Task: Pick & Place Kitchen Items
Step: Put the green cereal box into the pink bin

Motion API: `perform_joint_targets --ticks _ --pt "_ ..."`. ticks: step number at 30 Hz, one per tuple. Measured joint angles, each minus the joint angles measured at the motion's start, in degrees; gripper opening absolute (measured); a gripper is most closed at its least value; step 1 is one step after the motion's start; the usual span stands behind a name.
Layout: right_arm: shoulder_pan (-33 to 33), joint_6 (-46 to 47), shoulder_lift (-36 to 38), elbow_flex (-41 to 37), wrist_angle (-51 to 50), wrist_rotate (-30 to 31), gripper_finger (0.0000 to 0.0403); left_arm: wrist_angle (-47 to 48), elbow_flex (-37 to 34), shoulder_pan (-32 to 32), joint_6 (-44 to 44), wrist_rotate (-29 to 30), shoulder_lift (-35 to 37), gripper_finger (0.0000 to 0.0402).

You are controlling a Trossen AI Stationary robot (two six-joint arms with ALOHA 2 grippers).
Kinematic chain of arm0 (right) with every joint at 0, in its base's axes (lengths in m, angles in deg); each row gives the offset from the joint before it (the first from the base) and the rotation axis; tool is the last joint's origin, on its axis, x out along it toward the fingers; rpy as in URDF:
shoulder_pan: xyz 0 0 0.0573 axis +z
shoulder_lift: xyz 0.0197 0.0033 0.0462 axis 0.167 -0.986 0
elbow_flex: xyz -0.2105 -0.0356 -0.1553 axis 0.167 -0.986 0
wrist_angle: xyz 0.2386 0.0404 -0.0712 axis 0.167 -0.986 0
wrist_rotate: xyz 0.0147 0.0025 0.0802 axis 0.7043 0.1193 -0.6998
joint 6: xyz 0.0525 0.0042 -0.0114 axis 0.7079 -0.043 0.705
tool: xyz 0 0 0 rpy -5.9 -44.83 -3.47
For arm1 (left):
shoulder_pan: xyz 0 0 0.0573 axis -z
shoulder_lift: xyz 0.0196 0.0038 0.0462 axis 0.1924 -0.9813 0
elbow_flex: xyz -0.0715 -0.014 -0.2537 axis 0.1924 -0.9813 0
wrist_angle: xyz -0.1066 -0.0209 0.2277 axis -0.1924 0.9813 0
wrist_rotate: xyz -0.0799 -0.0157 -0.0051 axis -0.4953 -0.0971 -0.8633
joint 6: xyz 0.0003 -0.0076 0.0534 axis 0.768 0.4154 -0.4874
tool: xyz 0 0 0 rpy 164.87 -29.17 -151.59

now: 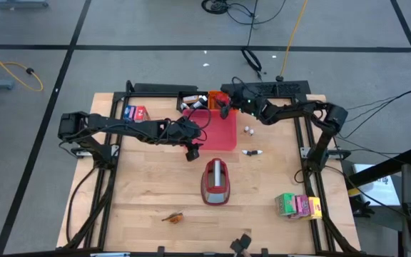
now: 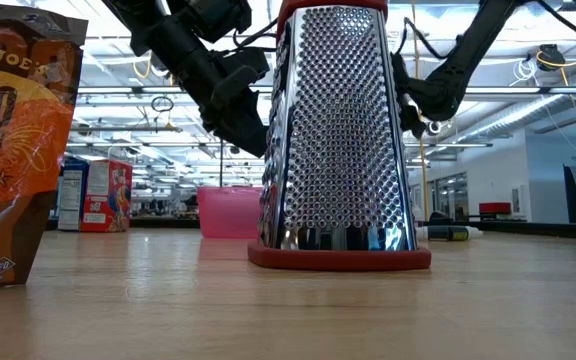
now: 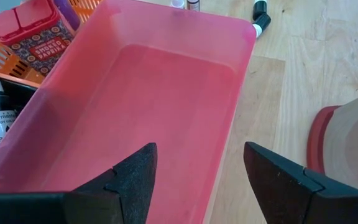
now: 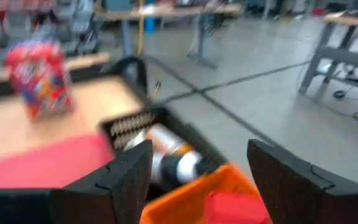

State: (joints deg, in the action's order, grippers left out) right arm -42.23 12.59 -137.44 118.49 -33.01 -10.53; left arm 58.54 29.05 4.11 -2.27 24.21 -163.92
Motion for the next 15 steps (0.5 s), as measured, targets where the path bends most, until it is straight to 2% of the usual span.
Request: perform_joint_targets --ticks 3,9,15 --pt "2.19 -1.83 2.68 -0.63 -4.82 2.01 0.0253 -0.02 0.00 0.00 -0.57 0.00 0.00 0.0244" --pt "7.65 -5.08 10.56 -3.37 -16.16 13.37 0.0253 0.32 0.00 0.00 -0.60 0.24 0.00 0.0244" --pt "12.64 -0.52 21.60 -9.18 -25.05 13.60 0.0253 0.34 0.00 0.00 -0.47 0.37 0.00 0.0244"
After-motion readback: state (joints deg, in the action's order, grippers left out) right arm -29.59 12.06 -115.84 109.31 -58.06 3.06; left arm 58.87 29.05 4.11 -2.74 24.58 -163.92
